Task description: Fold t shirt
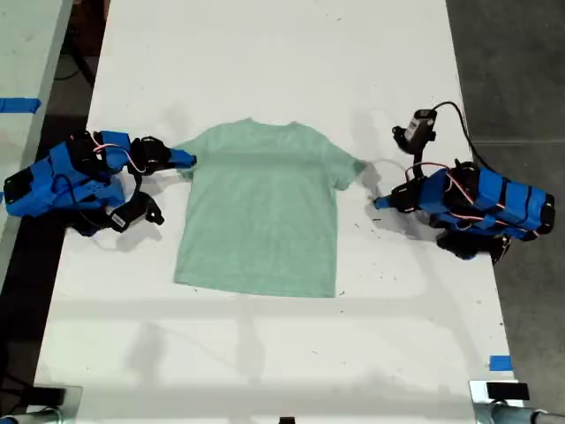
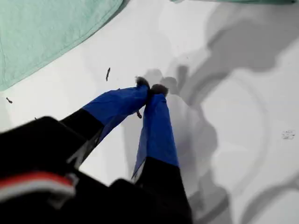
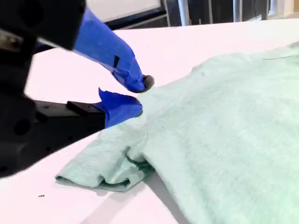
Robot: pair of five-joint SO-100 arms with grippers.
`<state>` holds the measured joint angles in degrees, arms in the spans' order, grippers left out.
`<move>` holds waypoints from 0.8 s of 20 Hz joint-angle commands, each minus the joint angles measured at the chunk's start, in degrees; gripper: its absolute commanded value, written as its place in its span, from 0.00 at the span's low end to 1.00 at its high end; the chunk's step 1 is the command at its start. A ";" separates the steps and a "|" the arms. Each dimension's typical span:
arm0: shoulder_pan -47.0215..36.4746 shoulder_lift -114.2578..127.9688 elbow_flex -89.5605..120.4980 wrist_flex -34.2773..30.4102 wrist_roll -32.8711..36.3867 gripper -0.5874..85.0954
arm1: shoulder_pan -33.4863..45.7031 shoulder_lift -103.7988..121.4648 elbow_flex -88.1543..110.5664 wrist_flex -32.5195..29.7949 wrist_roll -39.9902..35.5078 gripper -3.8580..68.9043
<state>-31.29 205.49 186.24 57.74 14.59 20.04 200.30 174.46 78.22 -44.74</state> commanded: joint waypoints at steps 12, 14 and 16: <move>2.02 0.44 2.29 -1.32 -11.95 0.51 | 17.84 -21.27 -12.13 -11.07 -0.53 0.06; 1.49 0.53 2.29 -2.55 -8.26 0.35 | 20.21 -45.88 -26.46 -13.45 -2.64 0.11; 1.58 0.53 2.29 -2.81 -8.00 0.29 | 21.18 -62.05 -36.47 -15.91 -4.13 0.19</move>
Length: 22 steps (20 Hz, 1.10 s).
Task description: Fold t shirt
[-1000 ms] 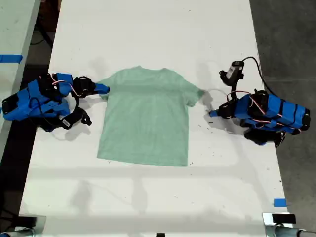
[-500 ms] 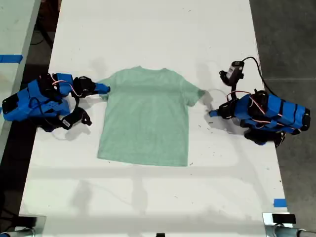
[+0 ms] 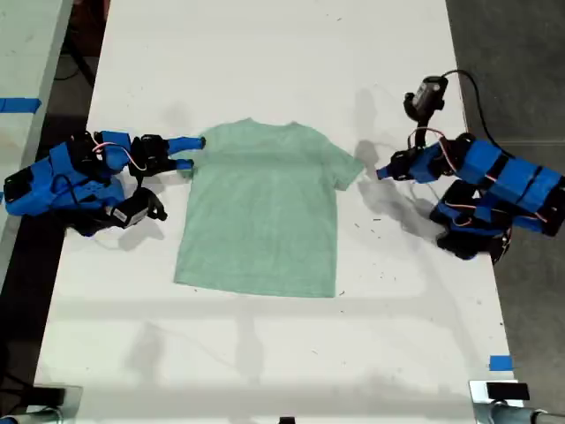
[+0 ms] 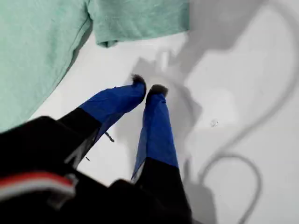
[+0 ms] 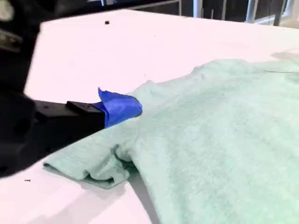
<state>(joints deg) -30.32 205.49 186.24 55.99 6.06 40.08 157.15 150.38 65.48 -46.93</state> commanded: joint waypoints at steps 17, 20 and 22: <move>2.64 0.53 2.29 0.18 0.70 0.25 | 2.55 -53.44 -34.98 -14.50 0.44 0.05; 2.72 0.53 2.29 0.18 0.44 0.24 | -0.88 -39.20 -38.41 -9.84 1.49 0.05; 2.72 0.53 2.29 0.18 0.35 0.24 | -6.15 -38.32 -48.25 -6.15 -1.85 0.05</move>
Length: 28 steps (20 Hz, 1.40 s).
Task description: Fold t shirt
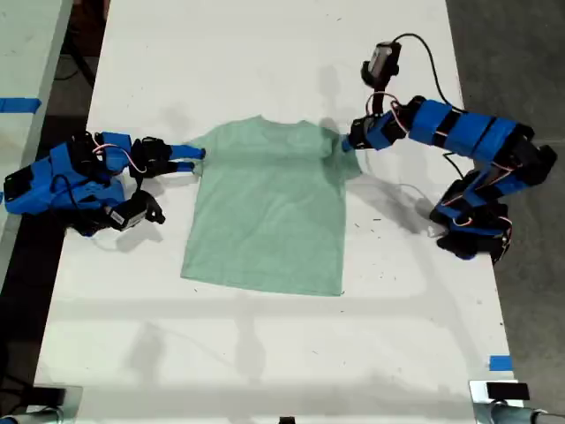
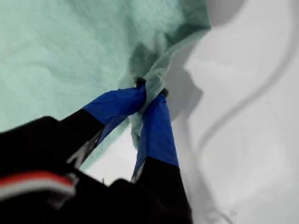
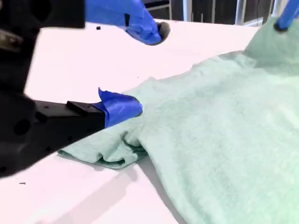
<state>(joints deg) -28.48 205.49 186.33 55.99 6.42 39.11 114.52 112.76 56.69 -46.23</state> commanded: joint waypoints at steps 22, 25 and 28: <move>-2.11 0.53 2.20 0.35 2.81 0.03 | -22.50 86.75 56.95 5.63 -0.79 0.05; -6.59 0.53 2.20 -0.18 3.87 0.07 | -24.52 86.48 63.98 3.16 -0.70 0.17; -10.37 0.53 2.20 -1.67 8.61 0.05 | -18.72 86.40 65.04 13.18 8.88 0.22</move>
<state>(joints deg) -37.00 205.49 186.33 55.28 13.71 17.58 199.60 174.73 65.30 -41.40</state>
